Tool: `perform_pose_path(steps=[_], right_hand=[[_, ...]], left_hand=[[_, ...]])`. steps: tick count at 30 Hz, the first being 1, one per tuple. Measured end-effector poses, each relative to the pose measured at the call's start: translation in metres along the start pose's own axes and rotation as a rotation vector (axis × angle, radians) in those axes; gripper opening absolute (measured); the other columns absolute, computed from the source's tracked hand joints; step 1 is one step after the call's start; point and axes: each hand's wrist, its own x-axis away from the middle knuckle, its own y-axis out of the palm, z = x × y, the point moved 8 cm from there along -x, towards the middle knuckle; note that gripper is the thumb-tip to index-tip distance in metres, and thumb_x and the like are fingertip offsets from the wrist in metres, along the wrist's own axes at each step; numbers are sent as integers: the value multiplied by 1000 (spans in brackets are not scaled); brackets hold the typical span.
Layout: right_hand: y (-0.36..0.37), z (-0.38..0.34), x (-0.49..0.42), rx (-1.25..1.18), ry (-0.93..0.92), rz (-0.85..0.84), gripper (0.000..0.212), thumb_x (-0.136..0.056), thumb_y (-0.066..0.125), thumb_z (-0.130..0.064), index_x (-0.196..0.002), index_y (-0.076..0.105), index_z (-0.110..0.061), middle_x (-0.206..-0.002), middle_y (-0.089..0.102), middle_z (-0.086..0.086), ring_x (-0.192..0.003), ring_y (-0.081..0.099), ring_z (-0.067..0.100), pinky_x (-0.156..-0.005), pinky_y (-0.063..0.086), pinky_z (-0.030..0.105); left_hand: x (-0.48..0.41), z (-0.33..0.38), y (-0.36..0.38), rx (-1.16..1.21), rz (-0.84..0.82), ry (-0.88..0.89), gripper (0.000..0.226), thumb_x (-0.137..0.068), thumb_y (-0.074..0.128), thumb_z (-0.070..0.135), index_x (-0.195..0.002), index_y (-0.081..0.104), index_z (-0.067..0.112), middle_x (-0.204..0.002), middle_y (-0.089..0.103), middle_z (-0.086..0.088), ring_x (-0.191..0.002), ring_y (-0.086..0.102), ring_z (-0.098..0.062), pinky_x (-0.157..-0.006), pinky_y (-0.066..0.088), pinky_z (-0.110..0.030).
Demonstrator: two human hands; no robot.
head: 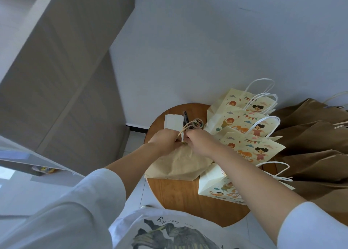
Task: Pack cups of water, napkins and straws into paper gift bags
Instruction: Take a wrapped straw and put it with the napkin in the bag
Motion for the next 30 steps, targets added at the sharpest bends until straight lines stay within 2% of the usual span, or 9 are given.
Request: perform_pose_path(steps=[8, 11, 15, 19, 23, 25, 26, 28, 30], right_hand=[[0, -18, -2, 109, -20, -52, 18, -94, 42, -6, -99, 59, -9, -76, 49, 1, -73, 49, 23, -64, 38, 31], [5, -16, -5, 111, 0, -61, 14, -95, 42, -10, -93, 57, -10, -85, 56, 7, -77, 52, 26, -65, 39, 33], [8, -12, -1, -84, 57, 102, 25, -97, 43, -17, -106, 66, -12, -97, 67, 10, -90, 61, 29, -76, 50, 38], [24, -13, 13, -139, 52, 248, 31, -100, 39, -25, -117, 65, -18, -96, 70, 6, -86, 64, 23, -72, 51, 34], [32, -12, 24, -175, -21, 189, 40, -101, 36, -28, -140, 40, -27, -64, 58, -3, -55, 54, 9, -52, 45, 24], [11, -9, 41, -274, -106, 421, 33, -96, 42, -23, -123, 59, -17, -54, 53, -5, -43, 41, 3, -42, 34, 16], [-4, -3, 52, -274, -130, 590, 29, -90, 45, -23, -104, 66, -8, -55, 53, -4, -44, 39, 3, -42, 30, 13], [-18, 7, 66, -138, -152, 754, 22, -80, 53, -26, -83, 59, -5, -66, 54, 1, -57, 45, 9, -50, 34, 15], [-8, 13, 54, 52, -121, 575, 35, -73, 68, -28, -97, 56, -6, -93, 59, 7, -85, 56, 22, -73, 49, 31]], left_hand=[[1, 1, 1, 40, -60, 42, 21, -94, 54, 20, -102, 71, 11, -98, 70, -8, -91, 62, -24, -79, 48, -30], [0, 0, -2, 8, -85, 75, 21, -93, 54, 18, -99, 72, 7, -96, 70, -11, -91, 62, -26, -81, 50, -35], [3, 0, -13, 67, -34, 83, 21, -91, 54, 10, -106, 69, 9, -104, 69, -9, -98, 62, -22, -83, 49, -28], [7, -5, -10, 81, -12, 56, 26, -95, 53, 17, -118, 63, 11, -113, 67, -6, -104, 61, -19, -88, 48, -27], [10, -7, -14, -63, 16, 52, 27, -95, 50, 35, -115, 60, 20, -106, 67, 1, -95, 60, -17, -77, 49, -29], [11, -15, -11, -219, -73, 51, 28, -88, 55, 46, -103, 60, 23, -94, 65, 4, -84, 57, -14, -68, 46, -28], [11, -20, -8, -294, -128, 45, 22, -87, 55, 44, -89, 60, 22, -83, 61, 4, -76, 53, -14, -63, 43, -27], [13, -30, -6, -352, -187, 5, 25, -90, 49, 32, -71, 51, 17, -67, 48, 2, -65, 45, -16, -55, 35, -26], [17, -33, -6, -333, -186, -1, 25, -94, 45, 28, -76, 58, 14, -69, 50, 0, -68, 48, -18, -55, 36, -27]])
